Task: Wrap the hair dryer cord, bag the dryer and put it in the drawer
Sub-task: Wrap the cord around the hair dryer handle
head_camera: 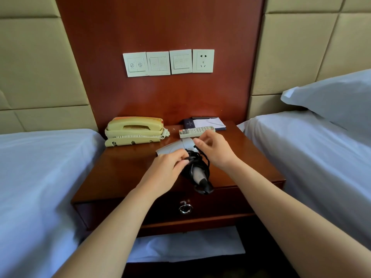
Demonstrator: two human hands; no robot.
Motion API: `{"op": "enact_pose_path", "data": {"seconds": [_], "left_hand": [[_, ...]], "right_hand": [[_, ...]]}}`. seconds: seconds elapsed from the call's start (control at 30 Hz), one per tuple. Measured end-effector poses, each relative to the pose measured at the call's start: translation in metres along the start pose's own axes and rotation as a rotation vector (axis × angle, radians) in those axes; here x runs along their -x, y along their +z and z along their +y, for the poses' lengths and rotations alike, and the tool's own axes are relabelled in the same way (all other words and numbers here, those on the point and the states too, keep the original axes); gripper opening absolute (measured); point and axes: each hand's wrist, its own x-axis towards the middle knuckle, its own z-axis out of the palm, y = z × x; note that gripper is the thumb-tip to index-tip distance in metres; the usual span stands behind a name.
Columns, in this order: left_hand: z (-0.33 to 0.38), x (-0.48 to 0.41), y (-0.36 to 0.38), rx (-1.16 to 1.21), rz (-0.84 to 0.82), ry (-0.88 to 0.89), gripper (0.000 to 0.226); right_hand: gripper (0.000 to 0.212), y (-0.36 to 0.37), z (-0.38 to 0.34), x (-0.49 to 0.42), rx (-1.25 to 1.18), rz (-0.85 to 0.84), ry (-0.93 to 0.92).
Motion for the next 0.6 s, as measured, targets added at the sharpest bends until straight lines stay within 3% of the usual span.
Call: {"op": "enact_pose_path", "data": {"seconds": [0.17,0.27,0.47,0.6], "left_hand": [[0.001,-0.001,0.003,0.046,0.035,-0.071,0.023],[0.001,0.002,0.006,-0.064,-0.004,-0.075,0.010],[0.012,0.003,0.016,-0.412,0.129,0.021,0.019],[0.013,0.001,0.016,-0.370,0.199,0.078,0.013]], "right_hand": [[0.013,-0.004,-0.008,0.005,-0.130,-0.223,-0.122],[0.022,-0.005,-0.009,0.006,-0.133,-0.336,-0.099],[0.026,-0.011,-0.011,0.003,-0.091,-0.331,0.039],[0.024,-0.011,-0.013,0.008,-0.065,-0.311,0.061]]}}
